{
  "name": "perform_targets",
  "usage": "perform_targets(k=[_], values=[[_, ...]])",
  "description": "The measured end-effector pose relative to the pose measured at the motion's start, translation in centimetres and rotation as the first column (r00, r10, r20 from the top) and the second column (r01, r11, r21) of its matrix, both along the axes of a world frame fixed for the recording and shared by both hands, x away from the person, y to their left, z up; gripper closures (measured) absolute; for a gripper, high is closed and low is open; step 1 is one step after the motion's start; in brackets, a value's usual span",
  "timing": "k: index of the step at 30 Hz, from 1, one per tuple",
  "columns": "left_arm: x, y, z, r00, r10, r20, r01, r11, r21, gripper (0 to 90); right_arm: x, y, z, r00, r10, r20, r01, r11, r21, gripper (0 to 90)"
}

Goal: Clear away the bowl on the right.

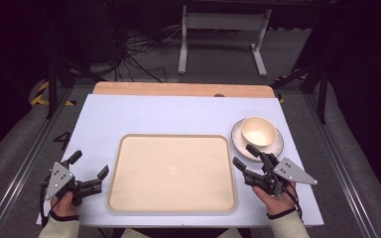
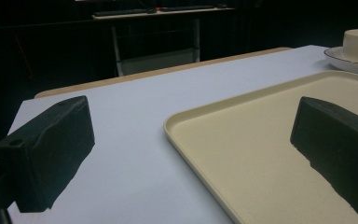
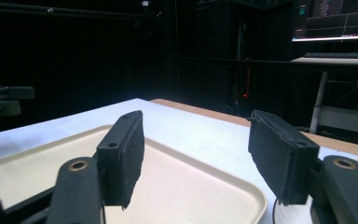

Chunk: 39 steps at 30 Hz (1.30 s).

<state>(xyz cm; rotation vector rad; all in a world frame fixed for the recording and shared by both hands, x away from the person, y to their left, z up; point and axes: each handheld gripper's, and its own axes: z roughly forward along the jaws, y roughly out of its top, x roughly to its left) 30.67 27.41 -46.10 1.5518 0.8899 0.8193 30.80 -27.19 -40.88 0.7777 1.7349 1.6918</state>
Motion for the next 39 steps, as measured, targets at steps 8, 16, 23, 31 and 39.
perform_targets(k=[8,16,23,31,39], values=[[0.1,-0.1,-0.2,1.0000,-0.007,-0.002,0.007,0.9998,0.016,0.2,0.6,-0.2,1.0,0.9982,-0.059,0.007,0.059,0.9982,-0.009,36.2],[0.2,-0.1,-0.3,0.9999,-0.012,-0.011,0.012,0.9996,0.025,0.2,1.7,-1.0,2.4,0.9916,-0.129,0.007,0.129,0.9914,-0.020,35.5],[0.2,0.0,-0.3,0.9998,-0.009,-0.018,0.010,0.9996,0.025,0.2,2.4,-2.3,3.6,0.9849,-0.173,0.013,0.173,0.9850,-0.002,34.9],[0.2,-0.1,-0.3,0.9997,-0.010,-0.023,0.011,0.9995,0.029,0.2,3.1,-3.5,4.5,0.9719,-0.233,0.030,0.234,0.9721,-0.017,33.8],[0.3,-0.1,-0.4,0.9994,-0.016,-0.030,0.017,0.9993,0.033,0.2,3.3,-4.4,5.3,0.9593,-0.280,0.034,0.281,0.9594,-0.022,33.6]])
